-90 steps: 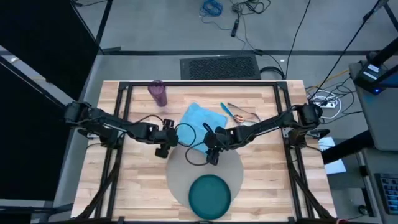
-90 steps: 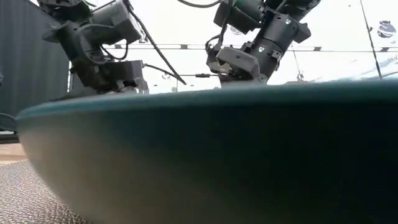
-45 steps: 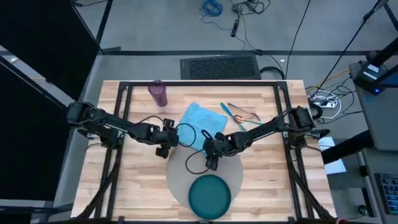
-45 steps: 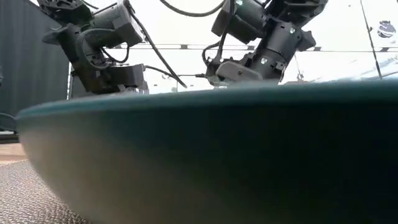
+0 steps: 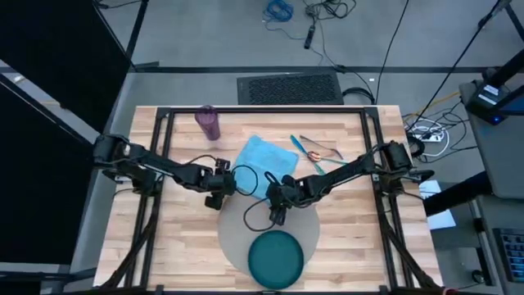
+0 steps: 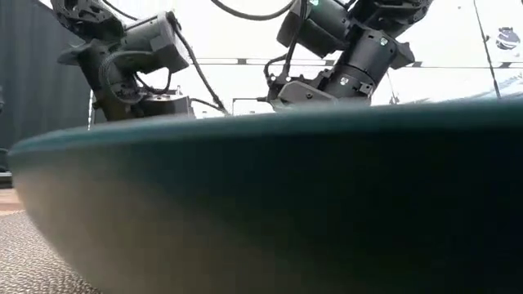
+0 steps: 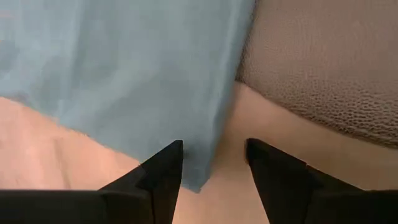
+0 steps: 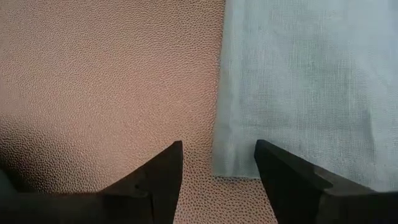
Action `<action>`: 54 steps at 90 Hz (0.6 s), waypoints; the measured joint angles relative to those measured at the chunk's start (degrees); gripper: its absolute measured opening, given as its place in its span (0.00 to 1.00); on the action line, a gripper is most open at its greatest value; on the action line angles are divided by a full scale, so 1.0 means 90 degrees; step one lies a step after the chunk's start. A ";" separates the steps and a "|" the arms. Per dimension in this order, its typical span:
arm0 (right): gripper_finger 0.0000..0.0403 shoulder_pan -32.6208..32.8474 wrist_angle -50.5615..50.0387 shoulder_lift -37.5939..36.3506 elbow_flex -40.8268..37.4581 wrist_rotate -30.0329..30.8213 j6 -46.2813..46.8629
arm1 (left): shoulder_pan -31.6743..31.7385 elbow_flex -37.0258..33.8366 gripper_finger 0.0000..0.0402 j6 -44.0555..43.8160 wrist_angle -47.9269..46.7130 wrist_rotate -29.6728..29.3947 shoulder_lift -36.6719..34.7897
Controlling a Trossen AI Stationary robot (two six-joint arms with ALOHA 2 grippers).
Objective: Set table place
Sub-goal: Fold the blue table napkin
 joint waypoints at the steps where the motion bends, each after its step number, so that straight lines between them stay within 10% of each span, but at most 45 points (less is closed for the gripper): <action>1: 0.46 0.0000 0.0000 0.0000 0.0000 0.0000 0.0000 | 0.0001 0.0001 0.43 0.0002 0.0009 -0.0005 0.0014; 24: 0.42 0.0012 -0.0089 0.0000 0.0000 0.0009 0.0041 | -0.0007 -0.0001 0.33 0.0004 0.0078 -0.0049 0.0127; 54: 0.11 0.0009 -0.0138 0.0003 -0.0005 0.0029 0.0045 | -0.0005 -0.0006 0.01 0.0003 0.0148 0.0032 0.0136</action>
